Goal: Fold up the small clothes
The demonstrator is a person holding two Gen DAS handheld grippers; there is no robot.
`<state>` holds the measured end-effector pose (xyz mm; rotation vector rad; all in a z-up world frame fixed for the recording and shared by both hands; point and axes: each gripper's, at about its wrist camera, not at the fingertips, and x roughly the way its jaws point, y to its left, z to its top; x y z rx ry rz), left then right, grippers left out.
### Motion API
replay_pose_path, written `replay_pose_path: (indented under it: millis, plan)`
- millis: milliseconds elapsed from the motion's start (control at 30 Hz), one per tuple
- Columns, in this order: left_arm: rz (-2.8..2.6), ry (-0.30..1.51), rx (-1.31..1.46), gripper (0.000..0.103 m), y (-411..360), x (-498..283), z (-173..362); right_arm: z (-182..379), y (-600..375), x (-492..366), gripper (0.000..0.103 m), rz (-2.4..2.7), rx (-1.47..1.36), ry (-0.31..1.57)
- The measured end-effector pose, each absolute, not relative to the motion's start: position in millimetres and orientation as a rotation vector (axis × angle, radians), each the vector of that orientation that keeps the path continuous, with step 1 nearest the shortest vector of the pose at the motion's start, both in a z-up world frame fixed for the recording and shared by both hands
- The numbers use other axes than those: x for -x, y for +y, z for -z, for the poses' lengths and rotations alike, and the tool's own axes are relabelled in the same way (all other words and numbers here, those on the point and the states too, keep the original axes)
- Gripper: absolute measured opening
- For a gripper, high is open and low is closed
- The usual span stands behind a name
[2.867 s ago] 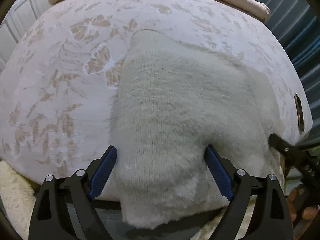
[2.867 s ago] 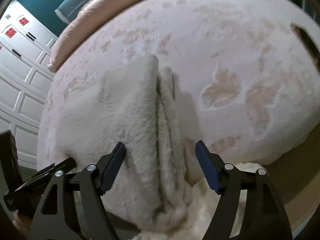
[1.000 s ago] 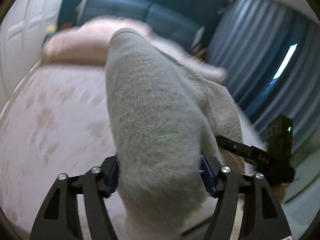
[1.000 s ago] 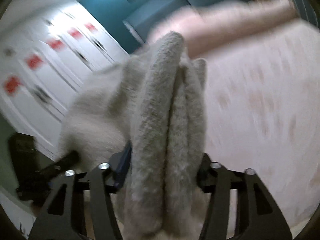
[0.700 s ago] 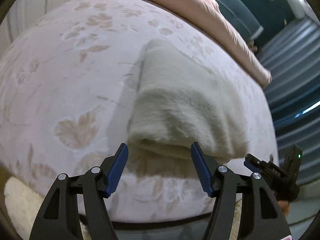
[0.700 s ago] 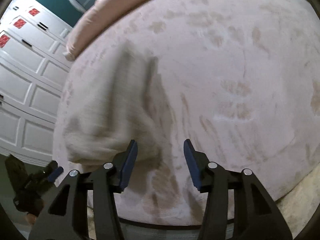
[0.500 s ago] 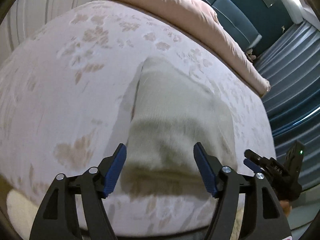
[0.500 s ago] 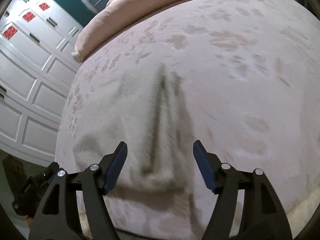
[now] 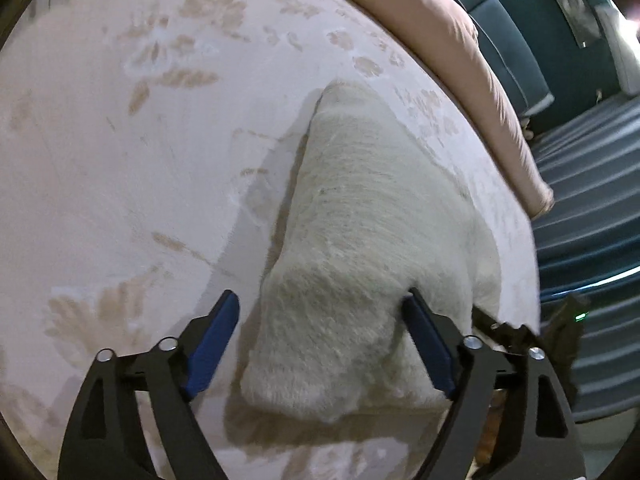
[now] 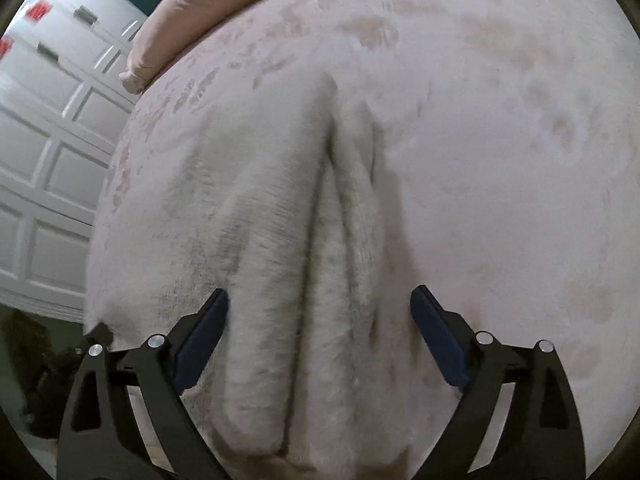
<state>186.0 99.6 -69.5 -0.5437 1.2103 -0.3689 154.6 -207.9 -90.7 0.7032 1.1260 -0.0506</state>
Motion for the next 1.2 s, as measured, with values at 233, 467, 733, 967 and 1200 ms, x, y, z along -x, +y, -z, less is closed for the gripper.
replay_pose_path:
  millis: [233, 467, 733, 967, 1200]
  plan:
    - [0.496, 1.152, 0.640, 0.054, 89.0, -186.8, 58.4, 43.5, -195.0, -171.8, 0.031, -0.089, -0.643, 1.043]
    - [0.604, 0.992, 0.540, 0.051, 62.8, -192.0, 5.1, -5.6, -234.4, -158.1, 0.039, -0.087, -0.576, 0.859]
    - [0.419, 1.080, 0.309, 0.046, 43.2, -174.8, 24.6, 39.3, -267.0, -127.2, 0.045, 0.166, -0.592, 0.963]
    - [0.319, 1.022, 0.118, 0.046, 16.2, -193.0, -13.2, 3.4, -216.0, -113.7, 0.024, 0.107, -0.390, 0.926]
    - [0.273, 1.188, 0.030, 0.046, 22.3, -189.0, 48.5, 43.0, -194.1, -115.6, 0.025, 0.108, -0.259, 1.074]
